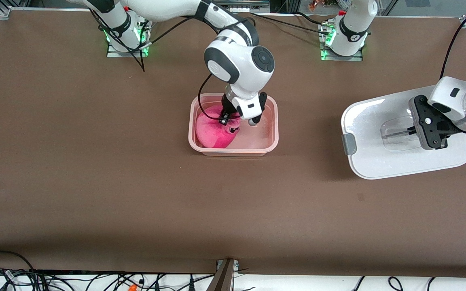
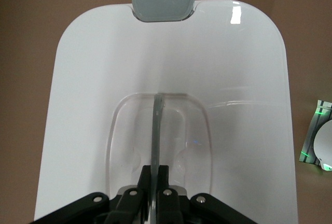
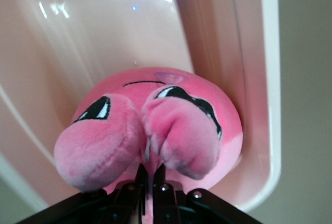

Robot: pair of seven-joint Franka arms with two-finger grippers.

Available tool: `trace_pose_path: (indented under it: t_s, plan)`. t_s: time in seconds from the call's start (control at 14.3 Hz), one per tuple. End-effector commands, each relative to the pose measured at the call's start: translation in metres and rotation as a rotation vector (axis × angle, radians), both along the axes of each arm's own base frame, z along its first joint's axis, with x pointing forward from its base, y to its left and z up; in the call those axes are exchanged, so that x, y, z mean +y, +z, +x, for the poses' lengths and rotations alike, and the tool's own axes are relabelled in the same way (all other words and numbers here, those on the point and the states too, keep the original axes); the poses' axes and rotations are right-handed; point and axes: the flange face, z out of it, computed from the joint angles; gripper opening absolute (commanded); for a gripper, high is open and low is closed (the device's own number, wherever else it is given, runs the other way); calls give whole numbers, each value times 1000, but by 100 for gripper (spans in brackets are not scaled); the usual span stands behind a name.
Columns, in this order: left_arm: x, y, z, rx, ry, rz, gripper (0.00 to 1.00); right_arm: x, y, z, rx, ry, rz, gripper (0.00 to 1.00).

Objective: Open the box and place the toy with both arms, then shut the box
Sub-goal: 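Release the toy and withdraw the right gripper while the left gripper brings the lid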

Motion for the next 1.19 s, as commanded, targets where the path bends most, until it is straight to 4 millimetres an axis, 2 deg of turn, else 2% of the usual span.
trace_pose_path:
  t_s: [0.0, 0.07, 0.21, 0.42, 0.56, 0.77, 0.84, 0.91, 0.98, 1.05, 1.12]
  plan:
    - [3, 6, 3, 3, -18, 17, 0, 14, -16, 7, -52, -29, 49, 71]
    - [4, 6, 3, 3, -16, 17, 0, 18, -18, 9, -64, -33, 74, 100]
    - [4, 5, 3, 4, -16, 17, 0, 24, -13, 11, -103, -87, 127, 100]
    - [4, 5, 3, 4, -16, 17, 0, 31, 7, 10, -147, -183, 194, 100]
    - [3, 5, 3, 4, -16, 17, 0, 21, 42, 21, -170, -224, 240, 100]
    - [2, 3, 2, 9, -21, 12, 0, -34, 94, 84, -124, -397, 394, 100]
    - [0, 0, 2, 16, -27, 5, 0, -52, 126, 95, -150, -428, 430, 100]
    - [-3, -1, 2, 18, -45, -3, 0, -74, 143, 109, -177, -460, 440, 100]
    - [-9, 0, 3, 5, -55, -7, 0, -99, 147, 127, -188, -501, 438, 100]
    - [-14, -8, 8, 16, -52, -37, 0, -124, 164, 140, -196, -544, 453, 100]
    - [-27, -12, 9, 22, -57, -69, 0, -148, 179, 149, -187, -597, 473, 100]
